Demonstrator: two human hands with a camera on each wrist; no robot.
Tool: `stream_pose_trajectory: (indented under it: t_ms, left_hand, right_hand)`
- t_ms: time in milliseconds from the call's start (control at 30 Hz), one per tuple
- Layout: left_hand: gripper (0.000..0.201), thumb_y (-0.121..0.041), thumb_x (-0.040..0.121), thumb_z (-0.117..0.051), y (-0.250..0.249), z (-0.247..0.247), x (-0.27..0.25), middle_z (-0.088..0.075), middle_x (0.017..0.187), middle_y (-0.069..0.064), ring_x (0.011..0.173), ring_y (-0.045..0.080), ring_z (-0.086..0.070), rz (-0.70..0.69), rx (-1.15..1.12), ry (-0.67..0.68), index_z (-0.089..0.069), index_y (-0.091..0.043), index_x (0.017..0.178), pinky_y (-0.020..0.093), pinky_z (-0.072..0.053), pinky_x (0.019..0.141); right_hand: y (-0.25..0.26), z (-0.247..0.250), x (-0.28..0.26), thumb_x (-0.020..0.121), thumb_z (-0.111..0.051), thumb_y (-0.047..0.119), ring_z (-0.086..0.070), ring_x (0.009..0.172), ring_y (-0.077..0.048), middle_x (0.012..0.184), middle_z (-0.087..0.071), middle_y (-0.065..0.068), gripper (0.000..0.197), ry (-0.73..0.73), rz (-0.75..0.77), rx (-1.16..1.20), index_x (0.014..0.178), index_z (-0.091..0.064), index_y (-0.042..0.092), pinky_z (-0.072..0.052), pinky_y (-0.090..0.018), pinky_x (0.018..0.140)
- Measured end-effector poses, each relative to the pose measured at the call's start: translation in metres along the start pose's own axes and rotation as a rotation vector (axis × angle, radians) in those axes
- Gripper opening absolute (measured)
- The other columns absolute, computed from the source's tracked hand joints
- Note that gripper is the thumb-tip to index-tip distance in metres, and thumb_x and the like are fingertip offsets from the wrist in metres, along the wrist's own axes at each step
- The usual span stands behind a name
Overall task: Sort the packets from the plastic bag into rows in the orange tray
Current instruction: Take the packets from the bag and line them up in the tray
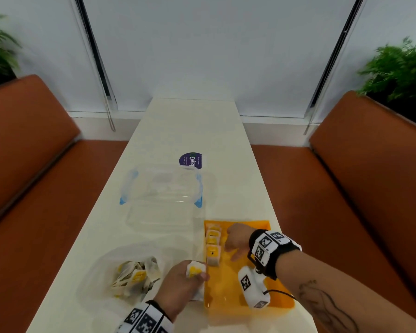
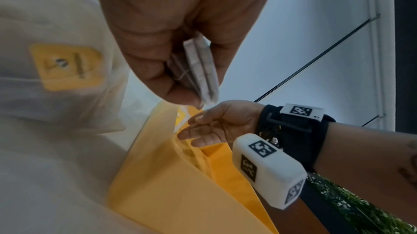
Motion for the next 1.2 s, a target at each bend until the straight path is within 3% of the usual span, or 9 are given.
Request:
stream_pose_trajectory:
  t_ms: [167, 233, 300, 433, 567, 767, 867, 1067, 1200]
  left_hand:
    - [0.004, -0.015, 0.077, -0.068, -0.004, -0.003, -0.002, -0.068, 0.078, 0.004, 0.053, 0.003, -0.054, 0.000, -0.037, 0.027, -0.065, -0.018, 0.076, 0.012, -0.040, 0.045]
    - [0.011, -0.025, 0.067, -0.067, -0.008, -0.003, -0.005, -0.069, 0.078, 0.002, 0.050, 0.000, -0.054, -0.010, -0.057, 0.037, -0.065, -0.019, 0.075, 0.011, -0.040, 0.046]
    - [0.020, -0.030, 0.059, -0.062, -0.011, -0.002, -0.006, -0.069, 0.079, 0.001, 0.047, -0.002, -0.054, -0.006, -0.080, 0.041, -0.065, -0.019, 0.076, 0.012, -0.042, 0.047]
    - [0.026, -0.033, 0.053, -0.064, -0.011, -0.002, -0.005, -0.070, 0.078, 0.001, 0.051, -0.002, -0.057, -0.022, -0.080, 0.059, -0.065, -0.019, 0.075, 0.012, -0.043, 0.046]
    - [0.024, -0.027, 0.057, -0.059, -0.004, -0.002, -0.004, -0.069, 0.085, 0.009, 0.068, 0.012, -0.059, 0.017, -0.062, 0.051, -0.065, -0.017, 0.078, 0.016, -0.045, 0.051]
    - [0.026, -0.009, 0.066, -0.061, 0.001, -0.001, -0.006, -0.067, 0.081, 0.007, 0.053, 0.007, -0.060, 0.053, -0.117, 0.132, -0.064, -0.012, 0.092, 0.018, -0.043, 0.049]
    - [0.057, 0.002, 0.054, -0.054, -0.001, -0.003, -0.001, -0.070, 0.087, 0.010, 0.073, 0.021, -0.064, 0.062, -0.235, 0.208, -0.058, -0.008, 0.110, 0.030, -0.051, 0.062]
    - [0.047, 0.026, 0.076, -0.036, -0.013, -0.019, 0.009, -0.060, 0.087, 0.016, 0.072, 0.023, -0.054, 0.092, -0.415, 0.252, -0.058, -0.006, 0.102, 0.022, -0.047, 0.046]
    - [0.034, 0.012, 0.053, -0.048, -0.015, -0.027, 0.011, -0.053, 0.080, 0.016, 0.061, 0.020, -0.046, 0.059, -0.292, 0.158, -0.058, -0.005, 0.081, 0.023, -0.037, 0.047]
  right_hand:
    - [0.012, -0.005, 0.001, 0.098, -0.046, 0.029, -0.047, 0.119, -0.033, 0.120, -0.061, -0.019, 0.041, -0.045, 0.058, -0.103, 0.125, -0.057, 0.001, -0.036, -0.037, 0.094]
    - [0.012, -0.008, -0.006, 0.096, -0.052, 0.020, -0.050, 0.120, -0.033, 0.126, -0.057, -0.019, 0.039, 0.006, 0.037, 0.177, 0.129, -0.052, 0.000, -0.043, -0.037, 0.092]
    - [0.010, -0.003, -0.008, 0.091, -0.059, 0.013, -0.062, 0.110, -0.032, 0.123, -0.059, -0.018, 0.043, -0.099, 0.048, 0.055, 0.130, -0.048, -0.002, -0.054, -0.038, 0.088]
    - [0.006, -0.003, -0.010, 0.088, -0.064, 0.014, -0.064, 0.068, -0.022, 0.077, -0.064, -0.011, 0.017, -0.076, 0.046, 0.073, 0.099, -0.055, 0.003, -0.057, -0.039, 0.075]
    - [0.016, -0.013, -0.012, 0.090, -0.054, -0.002, -0.065, 0.077, -0.025, 0.078, -0.063, -0.006, 0.019, 0.047, 0.119, 0.155, 0.077, -0.054, 0.012, -0.056, -0.036, 0.073]
    - [0.020, -0.003, -0.022, 0.089, -0.054, 0.000, -0.065, 0.076, -0.020, 0.080, -0.063, -0.005, 0.016, -0.012, 0.170, 0.132, 0.083, -0.055, 0.015, -0.056, -0.029, 0.063]
    - [0.021, 0.017, -0.047, 0.086, -0.061, 0.004, -0.062, 0.065, -0.013, 0.076, -0.063, -0.003, 0.011, -0.081, 0.288, 0.175, 0.086, -0.057, 0.014, -0.051, -0.021, 0.049]
    - [0.018, 0.015, -0.103, 0.083, -0.061, 0.000, -0.059, 0.057, -0.009, 0.071, -0.063, 0.000, 0.015, -0.067, 0.437, 0.239, 0.081, -0.058, 0.015, -0.040, -0.019, 0.040]
    - [-0.008, -0.004, -0.099, 0.087, -0.060, 0.008, -0.055, 0.056, -0.008, 0.069, -0.059, 0.000, 0.007, -0.142, 0.313, 0.087, 0.088, -0.057, 0.014, -0.038, -0.021, 0.043]
Point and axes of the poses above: each hand's wrist, its own x-axis towards the middle knuckle, its own z-axis out of the back of the hand, y = z × x, the point moved 5 cm from there along x, towards the middle knuckle
